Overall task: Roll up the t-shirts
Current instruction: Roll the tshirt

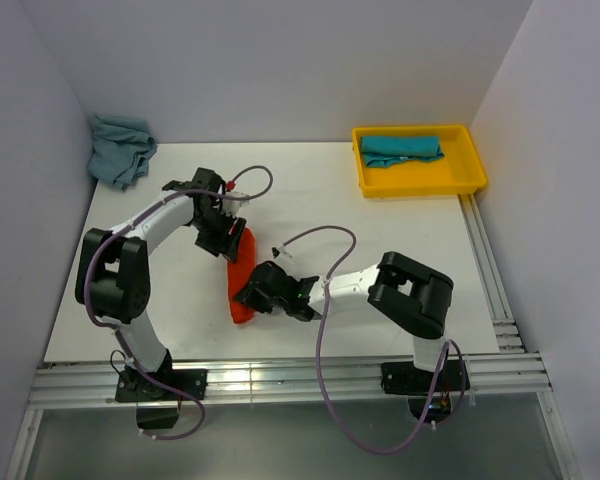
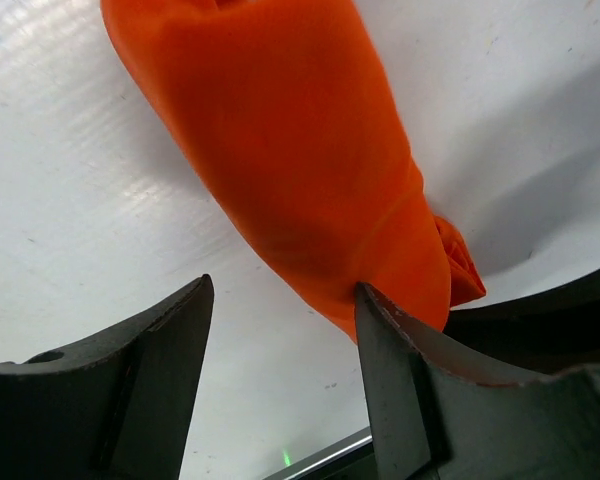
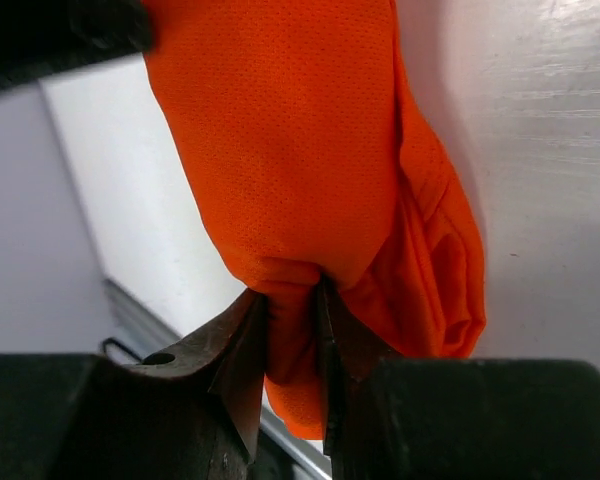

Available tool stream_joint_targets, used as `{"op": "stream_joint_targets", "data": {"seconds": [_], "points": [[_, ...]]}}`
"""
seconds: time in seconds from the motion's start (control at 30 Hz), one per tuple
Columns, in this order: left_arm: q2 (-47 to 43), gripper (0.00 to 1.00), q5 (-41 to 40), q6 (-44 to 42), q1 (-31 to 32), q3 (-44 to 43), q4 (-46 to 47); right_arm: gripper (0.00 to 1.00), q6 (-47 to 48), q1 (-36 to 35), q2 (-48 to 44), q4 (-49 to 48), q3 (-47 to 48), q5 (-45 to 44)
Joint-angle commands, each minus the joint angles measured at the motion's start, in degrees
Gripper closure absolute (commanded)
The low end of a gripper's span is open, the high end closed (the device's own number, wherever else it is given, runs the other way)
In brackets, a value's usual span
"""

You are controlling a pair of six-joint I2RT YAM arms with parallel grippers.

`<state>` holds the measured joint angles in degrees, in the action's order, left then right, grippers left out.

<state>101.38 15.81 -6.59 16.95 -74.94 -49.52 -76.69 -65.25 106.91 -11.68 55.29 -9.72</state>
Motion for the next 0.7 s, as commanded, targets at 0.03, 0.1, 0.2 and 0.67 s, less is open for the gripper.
{"op": "stream_joint_targets", "data": {"seconds": [0.03, 0.1, 0.2, 0.67], "points": [[-2.24, 0.37, 2.03, -0.97, 0.1, 1.98, 2.58, 0.93, -6.19, 0.92, 1.19, -8.69, -5.89, 5.58], [-0.92, 0.4, 1.24, 0.09, 0.1, 2.51, 3.9, 0.93, -9.62, 1.36, 2.33, -17.23, -9.41, 7.08], [1.18, 0.43, 0.71, 1.23, 0.1, 1.99, 4.6, 0.93, -13.66, 1.53, 4.08, -26.97, -13.18, 8.04], [8.74, 0.5, -6.05, 3.6, 1.24, 1.37, 7.33, 0.52, -11.31, 1.45, 1.65, -15.0, -9.5, 4.19]]}}
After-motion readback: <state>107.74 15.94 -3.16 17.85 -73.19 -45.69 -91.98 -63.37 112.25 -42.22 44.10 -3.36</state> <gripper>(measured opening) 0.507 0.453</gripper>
